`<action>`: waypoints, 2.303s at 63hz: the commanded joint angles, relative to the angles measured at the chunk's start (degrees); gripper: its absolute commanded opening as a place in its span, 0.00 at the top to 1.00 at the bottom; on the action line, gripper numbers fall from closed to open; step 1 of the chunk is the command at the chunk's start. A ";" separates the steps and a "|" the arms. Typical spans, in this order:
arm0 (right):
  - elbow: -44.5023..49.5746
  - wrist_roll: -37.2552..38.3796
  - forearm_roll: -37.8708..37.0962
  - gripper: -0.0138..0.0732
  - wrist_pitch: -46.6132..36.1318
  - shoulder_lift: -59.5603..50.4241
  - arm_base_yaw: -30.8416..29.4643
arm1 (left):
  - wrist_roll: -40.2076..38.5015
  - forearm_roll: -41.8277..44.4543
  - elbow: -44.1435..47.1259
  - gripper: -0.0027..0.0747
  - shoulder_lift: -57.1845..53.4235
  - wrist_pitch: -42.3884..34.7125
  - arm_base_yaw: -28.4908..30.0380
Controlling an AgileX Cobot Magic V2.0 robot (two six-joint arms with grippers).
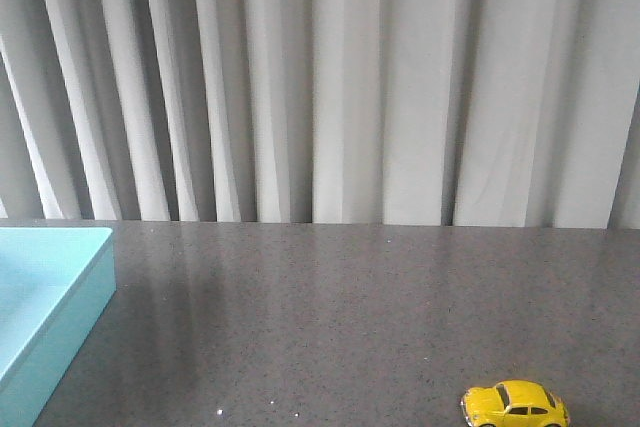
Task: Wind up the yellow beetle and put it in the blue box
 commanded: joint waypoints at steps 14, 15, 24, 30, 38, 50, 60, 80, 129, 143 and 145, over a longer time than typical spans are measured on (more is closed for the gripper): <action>-15.67 7.35 -7.73 0.18 4.85 15.48 10.35 | -0.50 -0.49 -1.88 0.26 -0.30 -3.68 -0.01; -16.38 7.97 -8.22 0.18 5.29 16.35 10.81 | -0.50 -0.49 -1.88 0.26 -0.30 -3.68 -0.01; -23.56 12.30 -10.48 0.18 10.31 25.56 14.46 | -0.50 -0.49 -1.88 0.27 -0.30 -3.68 -0.01; -28.74 13.42 -10.05 0.18 14.00 31.37 14.35 | -0.50 -0.49 -1.88 0.27 -0.30 -3.68 -0.01; -35.19 13.48 -9.12 0.18 18.80 38.69 13.64 | -0.50 -0.49 -1.88 0.27 -0.30 -3.63 -0.01; -42.66 13.14 -8.07 0.18 23.36 47.42 11.27 | -0.50 -0.49 -1.88 0.27 -0.30 -3.63 -0.01; -45.35 12.75 -8.84 0.20 23.60 51.56 10.92 | -0.50 -0.49 -1.88 0.27 -0.30 -3.57 -0.01; -48.00 12.19 -8.74 0.20 22.17 58.07 10.92 | -0.50 -0.49 -1.88 0.27 -0.30 -3.52 -0.01; -47.90 8.83 -6.18 0.20 22.69 63.61 7.71 | -0.50 -0.49 -1.88 0.27 -0.30 -3.37 -0.01; -47.90 4.64 -5.55 0.20 25.43 63.61 1.80 | -0.50 -0.49 -1.88 0.27 -0.30 -3.37 -0.01; -47.90 4.37 -5.55 0.20 25.56 63.61 0.95 | -0.50 -0.49 -1.88 0.27 -0.30 -3.37 -0.01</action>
